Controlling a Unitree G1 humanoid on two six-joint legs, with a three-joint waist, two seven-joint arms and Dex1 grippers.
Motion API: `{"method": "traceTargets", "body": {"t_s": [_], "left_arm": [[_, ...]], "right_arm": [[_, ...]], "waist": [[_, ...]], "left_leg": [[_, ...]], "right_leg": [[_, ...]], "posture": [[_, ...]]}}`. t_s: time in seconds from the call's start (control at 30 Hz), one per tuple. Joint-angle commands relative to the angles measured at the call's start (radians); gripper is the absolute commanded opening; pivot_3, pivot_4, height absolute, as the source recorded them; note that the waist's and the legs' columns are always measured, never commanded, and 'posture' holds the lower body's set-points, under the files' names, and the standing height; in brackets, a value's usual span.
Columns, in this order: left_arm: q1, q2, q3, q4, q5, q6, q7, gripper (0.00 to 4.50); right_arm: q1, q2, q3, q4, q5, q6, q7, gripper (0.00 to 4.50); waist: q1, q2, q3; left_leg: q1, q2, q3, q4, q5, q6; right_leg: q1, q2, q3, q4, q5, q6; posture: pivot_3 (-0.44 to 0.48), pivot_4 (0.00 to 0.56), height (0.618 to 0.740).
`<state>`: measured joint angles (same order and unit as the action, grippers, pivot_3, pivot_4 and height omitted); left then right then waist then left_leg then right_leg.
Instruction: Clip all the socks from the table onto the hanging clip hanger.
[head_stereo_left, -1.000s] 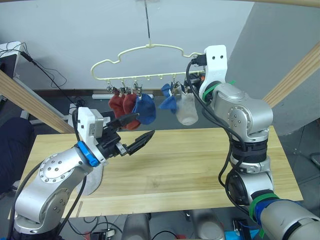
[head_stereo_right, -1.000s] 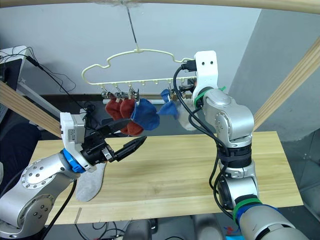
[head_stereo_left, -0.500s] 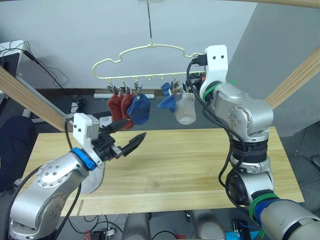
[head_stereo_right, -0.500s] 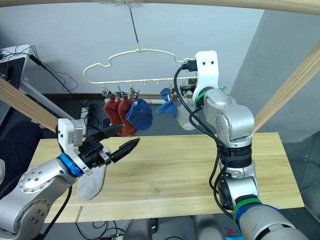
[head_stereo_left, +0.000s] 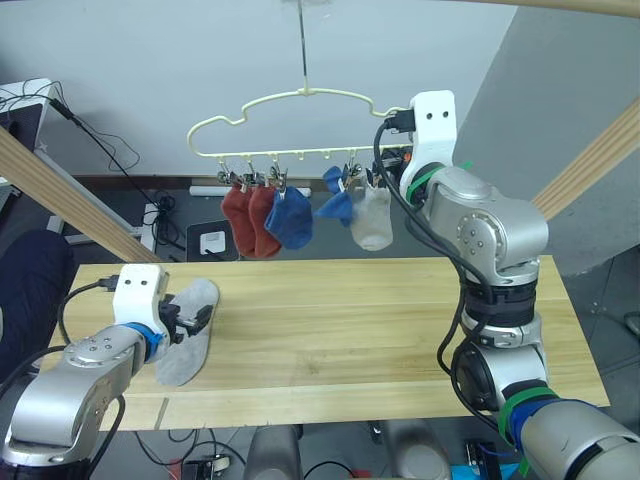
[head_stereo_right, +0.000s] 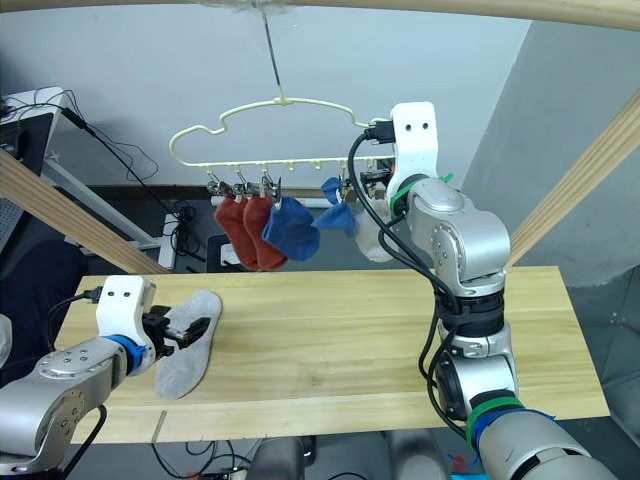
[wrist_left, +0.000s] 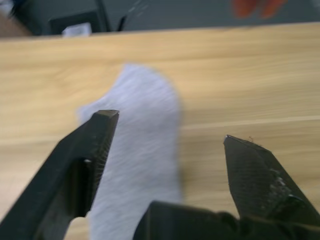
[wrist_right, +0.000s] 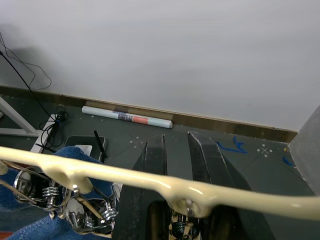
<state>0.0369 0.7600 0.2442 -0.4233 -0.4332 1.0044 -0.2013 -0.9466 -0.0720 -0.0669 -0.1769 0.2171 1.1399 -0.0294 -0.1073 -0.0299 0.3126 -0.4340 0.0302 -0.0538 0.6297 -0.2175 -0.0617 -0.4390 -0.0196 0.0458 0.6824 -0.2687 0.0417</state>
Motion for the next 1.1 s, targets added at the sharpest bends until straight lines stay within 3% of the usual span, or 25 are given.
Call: {"method": "traceTargets", "body": {"t_s": [0.03, 0.37, 0.63, 1.1], "left_arm": [[-0.001, 0.003, 0.002, 0.022, 0.063, -0.027, 0.006, 4.48], [-0.081, -0.051, -0.036, 0.209, 0.147, -0.138, -0.034, 4.48], [-0.116, -0.123, -0.055, 0.325, 0.174, -0.146, -0.037, 4.48], [-0.135, -0.169, -0.111, 0.439, 0.230, -0.149, -0.068, 4.48]], "right_arm": [[0.004, -0.002, -0.019, -0.060, -0.003, 0.005, -0.008, 0.57], [0.012, -0.006, -0.026, -0.089, -0.006, 0.036, -0.009, 0.57], [0.017, -0.009, -0.031, -0.113, -0.010, 0.065, -0.013, 0.57], [0.017, -0.007, -0.041, -0.147, -0.015, 0.107, -0.024, 0.57]], "waist": [[0.000, 0.000, 0.000], [0.001, 0.001, 0.000], [-0.002, 0.001, 0.001], [-0.003, 0.004, 0.003]], "left_leg": [[0.000, 0.000, 0.000, 0.000, 0.000, 0.000], [0.000, 0.000, 0.001, 0.000, 0.000, 0.000], [0.000, 0.000, 0.001, 0.000, 0.000, 0.000], [0.001, -0.001, 0.001, 0.000, 0.000, 0.000]], "right_leg": [[0.000, 0.000, 0.000, 0.000, 0.000, 0.000], [0.000, -0.001, 0.000, 0.000, 0.000, 0.000], [0.000, -0.001, 0.000, 0.000, 0.000, 0.000], [0.001, -0.001, 0.000, 0.000, 0.000, 0.000]], "posture": [[-0.125, 0.343, 0.740], [-0.146, 0.351, 0.740], [-0.164, 0.356, 0.740], [-0.195, 0.368, 0.740]]}}
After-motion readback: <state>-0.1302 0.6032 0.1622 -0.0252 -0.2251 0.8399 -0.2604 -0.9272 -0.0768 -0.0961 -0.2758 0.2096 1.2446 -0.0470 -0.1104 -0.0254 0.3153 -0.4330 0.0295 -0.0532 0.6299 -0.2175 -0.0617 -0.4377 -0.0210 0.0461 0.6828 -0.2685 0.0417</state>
